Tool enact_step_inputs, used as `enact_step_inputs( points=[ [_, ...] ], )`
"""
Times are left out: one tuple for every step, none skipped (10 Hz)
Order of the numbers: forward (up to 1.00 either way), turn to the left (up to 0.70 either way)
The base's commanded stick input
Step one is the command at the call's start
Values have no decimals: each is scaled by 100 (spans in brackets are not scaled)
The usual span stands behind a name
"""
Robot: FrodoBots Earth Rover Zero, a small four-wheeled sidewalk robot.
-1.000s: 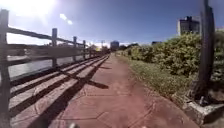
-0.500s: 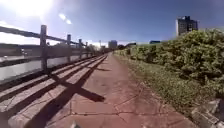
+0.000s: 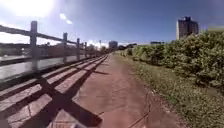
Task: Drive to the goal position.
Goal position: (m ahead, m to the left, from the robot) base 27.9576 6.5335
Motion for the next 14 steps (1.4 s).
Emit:
enact_step_inputs(
  points=[
    [85,0],
    [85,0],
    [85,0],
    [85,0],
    [85,0],
    [85,0],
    [85,0],
    [85,0],
    [85,0],
    [85,0],
    [85,0],
    [85,0],
    [85,0],
    [85,0]
  ],
)
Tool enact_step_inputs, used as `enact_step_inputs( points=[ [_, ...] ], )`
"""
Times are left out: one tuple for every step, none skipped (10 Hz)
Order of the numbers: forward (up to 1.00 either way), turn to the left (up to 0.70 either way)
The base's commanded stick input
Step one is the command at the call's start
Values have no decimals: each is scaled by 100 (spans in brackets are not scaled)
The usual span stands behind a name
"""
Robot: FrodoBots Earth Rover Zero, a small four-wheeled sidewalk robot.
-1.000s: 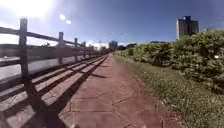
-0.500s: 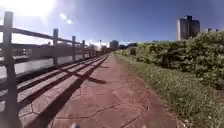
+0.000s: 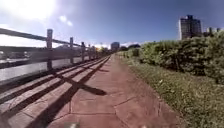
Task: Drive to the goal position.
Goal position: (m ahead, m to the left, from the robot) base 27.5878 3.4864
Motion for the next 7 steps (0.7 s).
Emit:
enact_step_inputs(
  points=[
    [85,0],
    [85,0],
    [85,0],
    [85,0],
    [85,0],
    [85,0],
    [85,0]
  ],
)
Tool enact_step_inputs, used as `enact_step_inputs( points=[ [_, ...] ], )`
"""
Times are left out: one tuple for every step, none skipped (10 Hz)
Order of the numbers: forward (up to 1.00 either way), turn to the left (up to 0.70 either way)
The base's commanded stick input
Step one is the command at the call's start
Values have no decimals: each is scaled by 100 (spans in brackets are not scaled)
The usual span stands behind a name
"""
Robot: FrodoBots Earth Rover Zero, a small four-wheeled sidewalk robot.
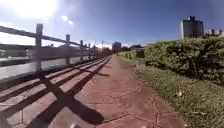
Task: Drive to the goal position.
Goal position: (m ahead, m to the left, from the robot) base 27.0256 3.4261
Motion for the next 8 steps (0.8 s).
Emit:
enact_step_inputs(
  points=[
    [85,0],
    [85,0],
    [85,0],
    [85,0],
    [85,0],
    [85,0],
    [85,0],
    [85,0]
  ],
)
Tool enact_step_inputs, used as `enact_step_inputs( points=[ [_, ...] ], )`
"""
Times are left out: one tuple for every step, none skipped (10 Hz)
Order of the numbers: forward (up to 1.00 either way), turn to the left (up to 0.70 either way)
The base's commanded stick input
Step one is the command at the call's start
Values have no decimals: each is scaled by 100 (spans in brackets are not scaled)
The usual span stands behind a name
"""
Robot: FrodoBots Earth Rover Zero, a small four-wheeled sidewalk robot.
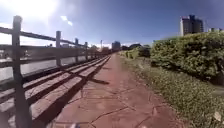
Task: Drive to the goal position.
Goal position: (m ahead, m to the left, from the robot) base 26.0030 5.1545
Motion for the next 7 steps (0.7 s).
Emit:
enact_step_inputs(
  points=[
    [85,0],
    [85,0],
    [85,-34],
    [85,-34],
    [85,-17],
    [85,0],
    [85,0]
  ],
)
